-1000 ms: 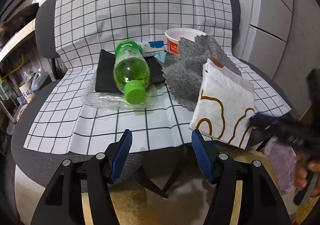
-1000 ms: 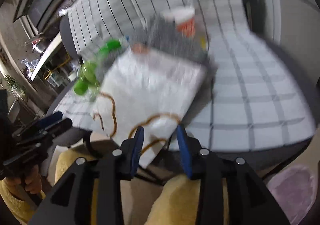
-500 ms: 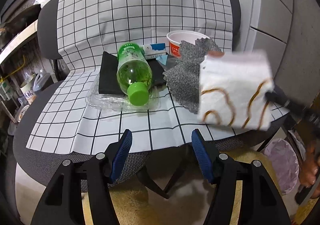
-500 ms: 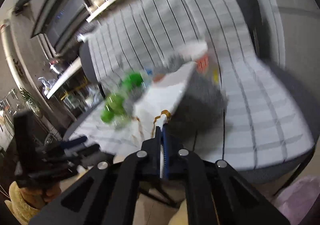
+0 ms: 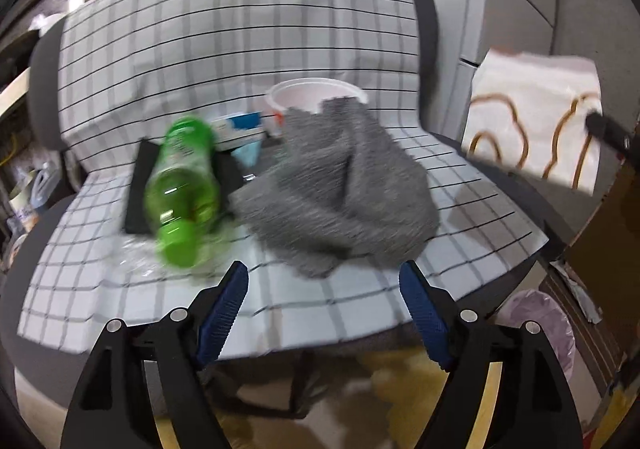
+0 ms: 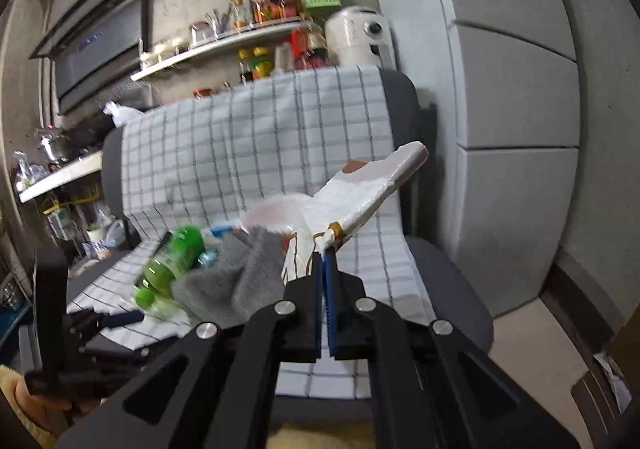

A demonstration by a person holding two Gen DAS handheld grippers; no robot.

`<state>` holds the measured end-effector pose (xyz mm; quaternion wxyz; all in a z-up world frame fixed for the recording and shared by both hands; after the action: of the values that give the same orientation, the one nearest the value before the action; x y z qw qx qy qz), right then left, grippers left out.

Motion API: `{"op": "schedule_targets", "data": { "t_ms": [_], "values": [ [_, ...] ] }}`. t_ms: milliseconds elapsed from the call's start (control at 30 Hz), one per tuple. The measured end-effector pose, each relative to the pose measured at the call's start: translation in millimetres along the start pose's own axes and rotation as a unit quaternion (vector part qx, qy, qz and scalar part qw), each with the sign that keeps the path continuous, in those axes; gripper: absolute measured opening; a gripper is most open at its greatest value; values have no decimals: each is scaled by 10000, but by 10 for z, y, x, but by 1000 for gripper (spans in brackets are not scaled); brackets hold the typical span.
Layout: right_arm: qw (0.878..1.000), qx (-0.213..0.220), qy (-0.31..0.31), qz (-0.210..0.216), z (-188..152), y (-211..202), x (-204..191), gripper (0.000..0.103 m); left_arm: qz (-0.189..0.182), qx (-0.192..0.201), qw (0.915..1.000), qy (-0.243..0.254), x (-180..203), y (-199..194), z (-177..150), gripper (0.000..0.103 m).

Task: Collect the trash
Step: 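Grasp the white-and-brown paper bag with the right gripper while the left gripper grasps the grey cloth, then carry the paper bag and grey cloth with both grippers over the bin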

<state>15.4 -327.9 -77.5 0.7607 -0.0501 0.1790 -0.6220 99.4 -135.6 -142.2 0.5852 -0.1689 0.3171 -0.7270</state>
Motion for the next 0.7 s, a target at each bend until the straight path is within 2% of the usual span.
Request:
{"op": "schedule_targets", "data": {
  "t_ms": [133, 300, 433, 500, 533, 600, 633, 700],
  "values": [
    [9997, -186, 85, -99, -206, 41, 121, 2, 82, -74, 9998, 162, 258, 237, 63, 81],
    [9992, -304, 230, -82, -311, 76, 277, 2, 199, -77, 9992, 327, 391, 432, 90, 81],
    [9989, -347, 320, -40, -343, 106, 347, 2, 336, -140, 9962, 791, 552, 573, 42, 78],
    [9988, -353, 339, -28, -350, 109, 362, 2, 301, -177, 9950, 936, 612, 600, 29, 64],
    [9988, -357, 342, -20, -348, 107, 370, 2, 291, -183, 9949, 951, 618, 604, 38, 60],
    [9988, -354, 340, -22, -346, 106, 370, 2, 172, -146, 9954, 926, 612, 575, 73, 38],
    [9988, -348, 329, -18, -344, 98, 366, 2, 120, -122, 9957, 910, 607, 557, 99, 33],
    [9990, -325, 304, -18, -329, 76, 352, 2, 8, 37, 9968, 803, 546, 458, 193, 15]
  ]
}}
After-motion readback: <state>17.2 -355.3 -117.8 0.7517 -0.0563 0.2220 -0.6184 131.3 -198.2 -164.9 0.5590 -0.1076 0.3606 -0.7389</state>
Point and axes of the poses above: each gripper's, at about its wrist camera, not at the fingertips, and y roughly the way its jaws point, x to its right, z to its top, the point moved 5 cm from there along y, roughly the way its jaws point, and after that the axes turned 14 degrees about z, right-handed, at the moved point
